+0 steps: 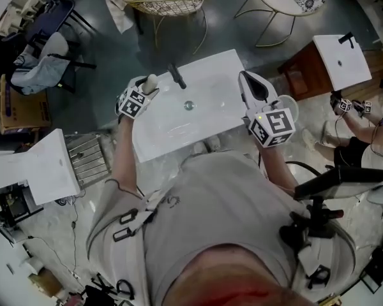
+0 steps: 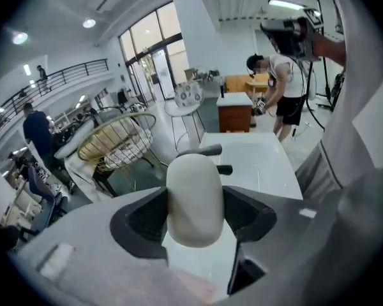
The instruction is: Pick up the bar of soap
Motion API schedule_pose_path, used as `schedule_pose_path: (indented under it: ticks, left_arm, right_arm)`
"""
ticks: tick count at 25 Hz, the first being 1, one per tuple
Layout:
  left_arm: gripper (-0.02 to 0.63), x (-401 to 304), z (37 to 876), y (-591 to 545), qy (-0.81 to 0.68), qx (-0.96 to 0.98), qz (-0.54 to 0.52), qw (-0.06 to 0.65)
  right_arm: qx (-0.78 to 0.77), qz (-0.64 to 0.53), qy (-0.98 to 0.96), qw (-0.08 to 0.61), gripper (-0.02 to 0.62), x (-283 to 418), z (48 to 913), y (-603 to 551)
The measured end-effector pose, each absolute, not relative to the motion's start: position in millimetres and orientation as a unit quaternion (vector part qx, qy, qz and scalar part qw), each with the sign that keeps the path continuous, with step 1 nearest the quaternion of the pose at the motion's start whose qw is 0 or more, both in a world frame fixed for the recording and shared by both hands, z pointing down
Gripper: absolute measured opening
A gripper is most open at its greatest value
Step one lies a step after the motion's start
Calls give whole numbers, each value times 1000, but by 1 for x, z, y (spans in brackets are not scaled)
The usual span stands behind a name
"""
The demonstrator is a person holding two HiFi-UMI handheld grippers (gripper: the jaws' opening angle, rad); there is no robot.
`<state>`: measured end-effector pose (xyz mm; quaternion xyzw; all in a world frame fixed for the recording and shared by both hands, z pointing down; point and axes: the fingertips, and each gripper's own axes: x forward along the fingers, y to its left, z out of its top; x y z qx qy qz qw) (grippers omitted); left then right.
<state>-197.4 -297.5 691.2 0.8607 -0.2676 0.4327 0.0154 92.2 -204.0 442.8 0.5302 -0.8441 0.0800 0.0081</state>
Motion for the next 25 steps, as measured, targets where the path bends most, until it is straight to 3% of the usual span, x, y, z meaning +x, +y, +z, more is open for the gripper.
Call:
schedule_pose_path:
  ticks: [17,25]
  left_arm:
    - [261,-199,880,-316,-127,769,624,53]
    - [264,-205,895,-321,-109,766,630,69]
  right_arm:
    - [561,87,-822,35,2,114,434,-207]
    - [576,90,-811,51,2,127,439,-209]
